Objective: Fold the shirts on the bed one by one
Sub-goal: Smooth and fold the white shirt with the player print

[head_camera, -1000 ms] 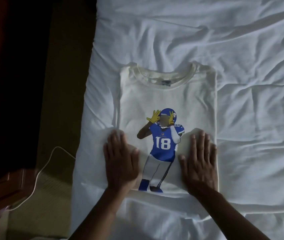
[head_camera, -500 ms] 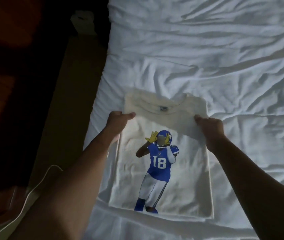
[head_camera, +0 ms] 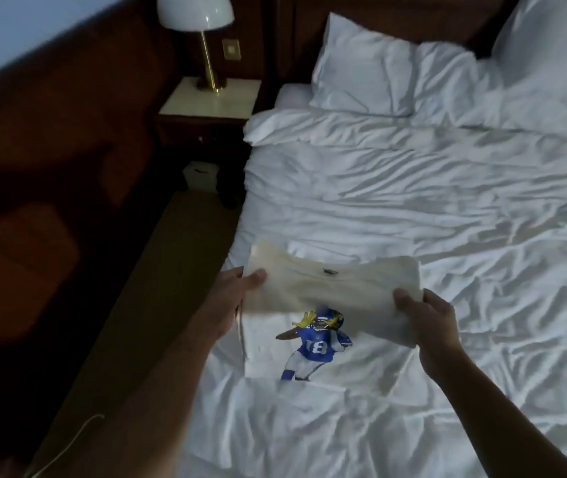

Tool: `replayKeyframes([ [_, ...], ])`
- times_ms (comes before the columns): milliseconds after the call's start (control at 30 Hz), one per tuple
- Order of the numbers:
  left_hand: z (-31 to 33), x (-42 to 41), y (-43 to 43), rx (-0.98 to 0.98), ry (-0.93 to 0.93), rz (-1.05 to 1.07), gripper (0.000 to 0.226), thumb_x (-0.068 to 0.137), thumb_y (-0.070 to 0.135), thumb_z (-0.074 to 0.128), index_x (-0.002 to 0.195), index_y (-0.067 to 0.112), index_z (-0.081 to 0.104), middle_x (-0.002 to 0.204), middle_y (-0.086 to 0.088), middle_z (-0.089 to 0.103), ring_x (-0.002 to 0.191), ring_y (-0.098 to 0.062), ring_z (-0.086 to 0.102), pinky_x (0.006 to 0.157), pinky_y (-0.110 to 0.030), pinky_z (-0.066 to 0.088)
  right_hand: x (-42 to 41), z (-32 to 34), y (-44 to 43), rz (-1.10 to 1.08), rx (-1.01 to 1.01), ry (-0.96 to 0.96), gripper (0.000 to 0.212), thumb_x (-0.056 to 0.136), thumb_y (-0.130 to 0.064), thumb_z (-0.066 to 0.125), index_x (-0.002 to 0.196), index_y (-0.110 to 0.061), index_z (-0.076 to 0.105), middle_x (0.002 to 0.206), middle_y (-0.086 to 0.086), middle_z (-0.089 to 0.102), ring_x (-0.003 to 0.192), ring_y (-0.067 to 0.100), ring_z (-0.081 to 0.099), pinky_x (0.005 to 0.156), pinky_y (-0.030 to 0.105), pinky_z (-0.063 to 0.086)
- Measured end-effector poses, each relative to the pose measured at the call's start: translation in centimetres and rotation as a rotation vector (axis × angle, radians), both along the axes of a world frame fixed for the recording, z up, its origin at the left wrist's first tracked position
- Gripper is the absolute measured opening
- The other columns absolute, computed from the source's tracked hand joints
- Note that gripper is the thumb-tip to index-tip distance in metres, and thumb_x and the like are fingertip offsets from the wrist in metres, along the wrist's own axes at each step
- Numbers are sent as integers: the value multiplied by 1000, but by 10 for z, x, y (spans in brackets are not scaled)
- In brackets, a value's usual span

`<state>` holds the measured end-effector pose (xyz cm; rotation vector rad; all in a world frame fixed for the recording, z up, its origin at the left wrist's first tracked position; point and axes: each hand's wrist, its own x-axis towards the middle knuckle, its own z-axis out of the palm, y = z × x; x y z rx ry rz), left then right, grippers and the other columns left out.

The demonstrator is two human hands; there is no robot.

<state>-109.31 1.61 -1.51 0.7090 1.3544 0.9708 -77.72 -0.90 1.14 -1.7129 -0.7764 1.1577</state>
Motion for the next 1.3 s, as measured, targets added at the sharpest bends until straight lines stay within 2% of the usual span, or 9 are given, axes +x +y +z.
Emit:
replayKeyframes([
  [233,179,-7,-36,246,2,32,24,101,12,63,119,-1,72,112,-21,76,98,-30,75,76,-33,63,-3,153,-13,73,300,-11,17,96,-15,69,88,1,68,77,10,64,74,26,60,67,39,49],
  [367,271,-21,-91,391,46,107,29,100,20,65,124,5,71,116,-18,76,109,-34,74,97,-44,56,-13,240,-37,175,470,23,20,96,-16,70,90,3,67,79,12,63,74,26,58,67,40,49],
  [600,361,-44,-223,516,145,297,33,102,21,64,128,1,68,121,-20,74,115,-38,71,100,-46,56,-56,322,-91,435,599,145,15,97,-24,70,105,-12,72,95,14,74,85,32,70,70,48,62],
  [700,383,-53,-305,543,209,463,35,101,24,66,130,4,68,124,-19,73,117,-39,69,105,-53,53,-84,345,-124,594,646,221,11,97,-22,71,101,-12,74,90,9,76,83,26,70,70,40,58],
  [867,395,-52,-466,572,285,812,34,101,22,65,129,2,67,123,-15,75,115,-34,71,101,-49,55,-149,365,-203,911,685,289,13,100,-29,67,108,-20,70,96,-1,76,83,16,74,65,31,56],
  [1033,383,-32,-637,547,369,1196,33,99,24,68,126,5,69,119,-13,76,113,-34,72,97,-48,57,-222,370,-325,1236,763,321,14,101,-26,65,109,-15,67,100,0,69,92,18,67,68,34,53],
  [1133,379,-10,-745,518,423,1388,31,101,23,66,127,7,70,120,-13,76,114,-33,72,99,-50,57,-258,367,-416,1450,736,404,2,101,-23,64,100,-23,67,98,-1,69,88,16,68,70,37,56],
  [1200,378,8,-813,517,456,1497,29,101,21,66,124,5,71,117,-17,76,110,-35,73,95,-46,59,-283,362,-477,1573,735,438,6,101,-23,65,95,-26,66,98,2,70,89,19,69,75,42,59],
  [1300,374,37,-912,514,470,1691,29,99,18,68,121,0,71,116,-22,75,108,-41,72,94,-47,59,-316,352,-577,1734,705,501,8,100,-21,66,102,-16,71,100,6,73,92,24,71,72,39,58],
])
